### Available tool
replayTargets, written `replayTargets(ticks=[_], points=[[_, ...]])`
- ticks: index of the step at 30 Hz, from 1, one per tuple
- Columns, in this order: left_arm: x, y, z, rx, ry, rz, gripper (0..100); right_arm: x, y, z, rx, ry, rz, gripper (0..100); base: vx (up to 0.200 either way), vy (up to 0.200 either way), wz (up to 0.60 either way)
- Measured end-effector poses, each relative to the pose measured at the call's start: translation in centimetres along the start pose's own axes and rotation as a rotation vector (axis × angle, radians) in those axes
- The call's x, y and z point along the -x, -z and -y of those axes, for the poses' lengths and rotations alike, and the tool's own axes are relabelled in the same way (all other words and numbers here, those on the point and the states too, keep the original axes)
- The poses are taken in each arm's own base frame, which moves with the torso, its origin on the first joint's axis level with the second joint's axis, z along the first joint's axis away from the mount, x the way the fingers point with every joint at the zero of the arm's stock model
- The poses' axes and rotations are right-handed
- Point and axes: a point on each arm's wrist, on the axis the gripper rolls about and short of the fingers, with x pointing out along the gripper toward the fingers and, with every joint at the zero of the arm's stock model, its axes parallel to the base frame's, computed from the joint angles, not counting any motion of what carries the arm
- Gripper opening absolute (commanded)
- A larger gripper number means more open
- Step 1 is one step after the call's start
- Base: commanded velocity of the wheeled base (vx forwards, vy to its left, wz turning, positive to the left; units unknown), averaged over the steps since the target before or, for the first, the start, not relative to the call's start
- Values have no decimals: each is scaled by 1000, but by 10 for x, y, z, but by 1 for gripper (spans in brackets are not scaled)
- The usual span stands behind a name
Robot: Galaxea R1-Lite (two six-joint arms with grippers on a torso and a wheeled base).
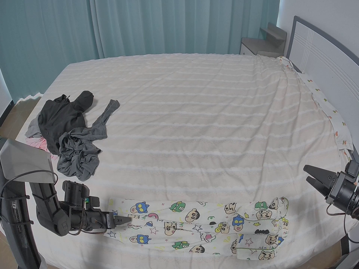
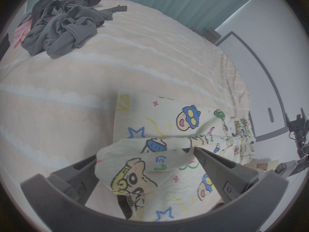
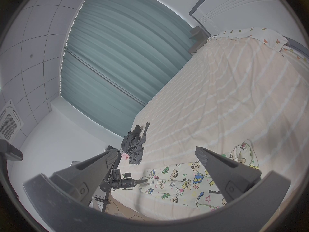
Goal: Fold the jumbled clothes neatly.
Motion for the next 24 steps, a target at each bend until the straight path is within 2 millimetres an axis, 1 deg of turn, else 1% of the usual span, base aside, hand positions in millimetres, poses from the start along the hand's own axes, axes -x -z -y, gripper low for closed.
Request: replayTargets(ticks=[5,11,15,16,24], points=[[-10,3,-2,-14,-75,-5,100,0,0,0,0,1,-1,100,0,0,0],[-15,5,-4,-13,-83,-15,100,0,0,0,0,1,-1,100,0,0,0],[-16,6,-1,-21,-80,-21,100,0,0,0,0,0,-1,100,0,0,0],[-17,6,0,-24,-78,-21,0,0,0,0,0,0,-1,100,0,0,0],[-20,9,5,-38,-67,-36,0,0,0,0,0,1,1,100,0,0,0]])
